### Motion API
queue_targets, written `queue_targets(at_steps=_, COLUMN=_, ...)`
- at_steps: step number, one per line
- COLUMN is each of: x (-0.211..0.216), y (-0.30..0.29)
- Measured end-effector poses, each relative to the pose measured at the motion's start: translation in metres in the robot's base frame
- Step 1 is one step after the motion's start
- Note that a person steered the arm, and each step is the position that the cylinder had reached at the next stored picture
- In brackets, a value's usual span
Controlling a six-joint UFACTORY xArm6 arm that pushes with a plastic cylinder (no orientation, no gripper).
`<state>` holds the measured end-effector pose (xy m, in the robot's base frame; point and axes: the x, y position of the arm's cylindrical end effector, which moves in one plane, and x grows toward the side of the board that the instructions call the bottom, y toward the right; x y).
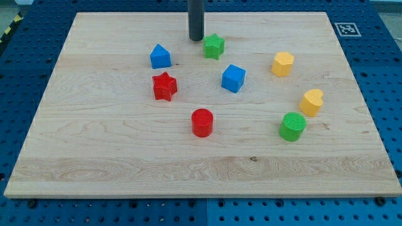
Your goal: Place the arm towards the bottom left of the green star
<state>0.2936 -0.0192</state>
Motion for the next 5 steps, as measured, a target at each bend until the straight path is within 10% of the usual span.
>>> queue_targets(at_steps=5, x=0.089, y=-0.01)
